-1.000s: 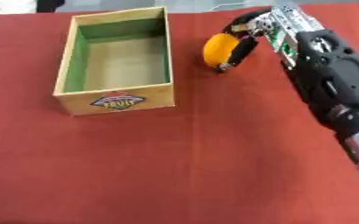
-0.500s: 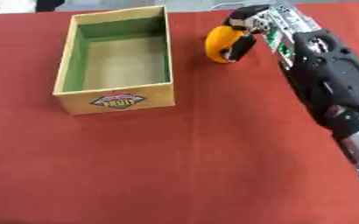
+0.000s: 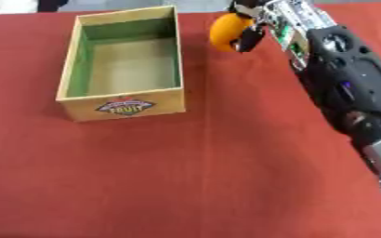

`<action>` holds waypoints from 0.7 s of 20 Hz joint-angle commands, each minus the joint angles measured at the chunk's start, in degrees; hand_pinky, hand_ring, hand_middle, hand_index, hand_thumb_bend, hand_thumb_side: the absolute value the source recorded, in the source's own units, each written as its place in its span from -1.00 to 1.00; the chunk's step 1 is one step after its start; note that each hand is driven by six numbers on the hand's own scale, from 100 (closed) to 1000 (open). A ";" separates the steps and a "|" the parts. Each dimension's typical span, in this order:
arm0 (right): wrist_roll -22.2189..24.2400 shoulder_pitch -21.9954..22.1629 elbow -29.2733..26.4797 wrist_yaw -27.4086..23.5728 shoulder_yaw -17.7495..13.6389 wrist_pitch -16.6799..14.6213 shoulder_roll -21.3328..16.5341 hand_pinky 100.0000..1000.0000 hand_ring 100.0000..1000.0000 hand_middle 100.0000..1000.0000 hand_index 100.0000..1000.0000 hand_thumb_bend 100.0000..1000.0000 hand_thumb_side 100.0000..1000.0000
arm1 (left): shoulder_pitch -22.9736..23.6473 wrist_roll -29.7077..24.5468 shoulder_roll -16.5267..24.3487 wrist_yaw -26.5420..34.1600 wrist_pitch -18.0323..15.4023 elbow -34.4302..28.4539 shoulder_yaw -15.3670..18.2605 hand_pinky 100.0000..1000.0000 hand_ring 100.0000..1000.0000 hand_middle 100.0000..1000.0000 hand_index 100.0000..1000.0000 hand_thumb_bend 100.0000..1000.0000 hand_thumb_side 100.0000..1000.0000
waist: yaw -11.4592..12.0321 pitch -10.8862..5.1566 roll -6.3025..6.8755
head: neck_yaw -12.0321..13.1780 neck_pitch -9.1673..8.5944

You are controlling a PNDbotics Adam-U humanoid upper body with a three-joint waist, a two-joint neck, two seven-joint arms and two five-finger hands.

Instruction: Pick up objects on the table and place them in the box.

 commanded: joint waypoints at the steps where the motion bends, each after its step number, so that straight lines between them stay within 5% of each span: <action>1: -0.69 -2.28 -4.44 -1.61 -0.34 1.78 -1.38 0.30 0.36 -0.18 0.18 -1.00 -0.82 | -0.60 0.01 0.81 -0.05 -0.03 -1.08 0.21 -0.02 0.05 0.16 0.41 -0.98 0.71 | 0.07 -1.64 -0.13 | 0.16 0.66; 7: -0.55 -4.21 -11.55 -3.27 -0.16 5.11 0.01 0.31 0.34 -0.20 0.17 -1.00 -0.76 | -0.54 -0.04 0.72 -0.11 -0.09 -1.08 0.10 -0.01 0.05 0.16 0.41 -0.98 0.71 | 0.00 -2.05 -0.21 | 0.90 1.83; 14: -0.88 -7.32 -13.70 -2.05 -0.90 7.32 3.63 0.32 0.34 -0.20 0.17 -1.00 -0.73 | -0.58 -0.11 0.63 -0.08 -0.21 -1.08 -0.03 -0.01 0.05 0.16 0.41 -0.98 0.71 | 0.16 -2.26 -0.58 | -0.14 1.79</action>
